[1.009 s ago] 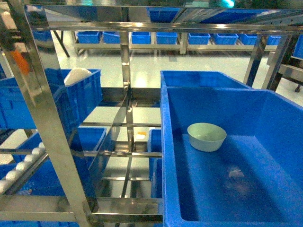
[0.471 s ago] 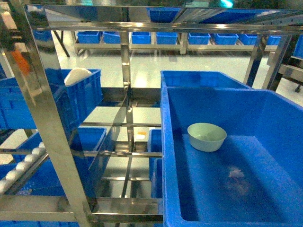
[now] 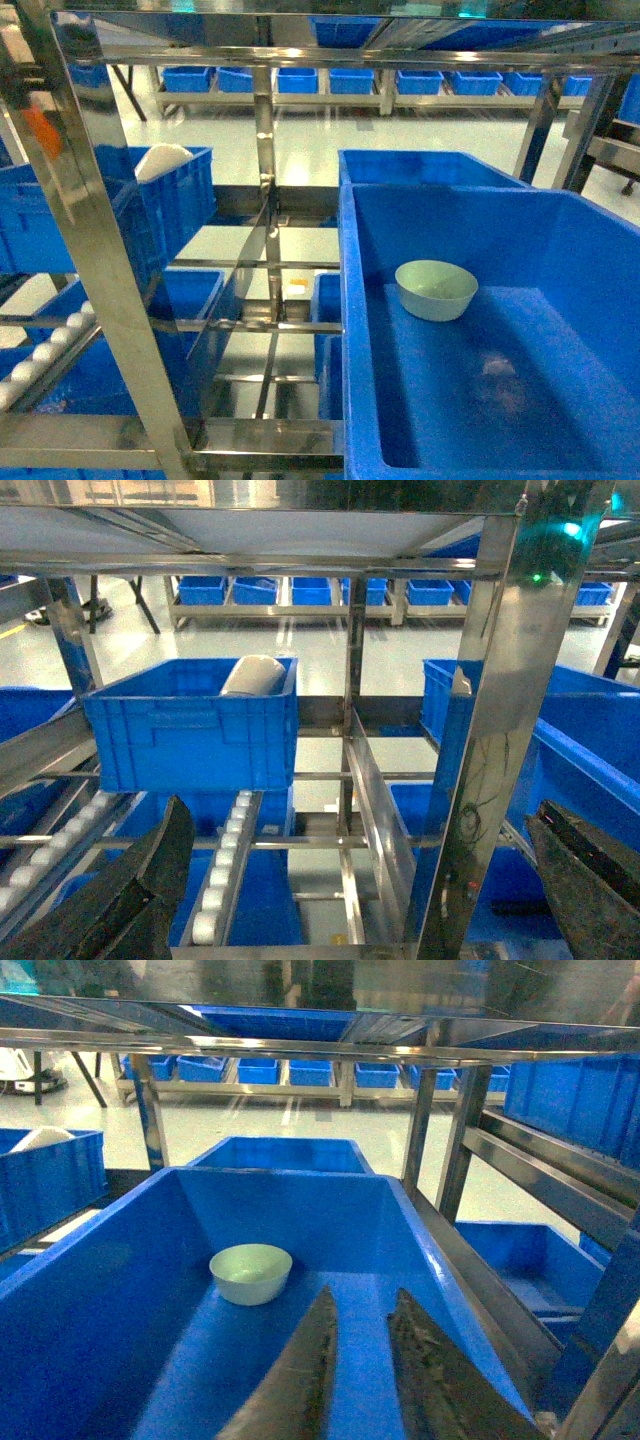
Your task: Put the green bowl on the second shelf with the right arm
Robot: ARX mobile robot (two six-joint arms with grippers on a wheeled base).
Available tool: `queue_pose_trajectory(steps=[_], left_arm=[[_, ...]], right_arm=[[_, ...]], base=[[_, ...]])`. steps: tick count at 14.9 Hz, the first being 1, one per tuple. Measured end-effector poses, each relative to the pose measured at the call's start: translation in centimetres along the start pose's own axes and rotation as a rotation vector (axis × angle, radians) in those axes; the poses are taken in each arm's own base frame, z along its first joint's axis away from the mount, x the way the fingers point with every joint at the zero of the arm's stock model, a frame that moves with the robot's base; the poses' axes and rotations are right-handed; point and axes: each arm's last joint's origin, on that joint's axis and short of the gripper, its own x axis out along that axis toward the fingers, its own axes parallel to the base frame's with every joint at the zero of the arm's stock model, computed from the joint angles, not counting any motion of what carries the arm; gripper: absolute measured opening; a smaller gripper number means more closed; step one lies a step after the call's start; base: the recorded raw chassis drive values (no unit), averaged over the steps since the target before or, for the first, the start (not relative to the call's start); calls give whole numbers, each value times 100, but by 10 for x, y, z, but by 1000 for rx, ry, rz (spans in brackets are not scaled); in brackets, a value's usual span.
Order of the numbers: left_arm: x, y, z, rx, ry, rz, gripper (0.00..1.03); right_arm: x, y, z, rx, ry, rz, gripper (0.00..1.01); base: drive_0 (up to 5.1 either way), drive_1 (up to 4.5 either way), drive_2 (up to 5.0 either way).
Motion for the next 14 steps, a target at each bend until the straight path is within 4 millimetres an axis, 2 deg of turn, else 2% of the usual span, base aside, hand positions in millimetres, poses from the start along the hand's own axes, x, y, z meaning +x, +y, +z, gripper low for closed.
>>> queue_pose_trajectory(steps=[7,8,14], left_arm=[[0,0,0,0,0,0,98],[0,0,0,0,0,0,98],[0,0,0,0,0,0,98]], right_arm=[[0,0,0,0,1,0,100],[0,0,0,0,1,0,97],[0,0,0,0,1,0,98]], base=[[0,0,0],[0,0,0],[0,0,0]])
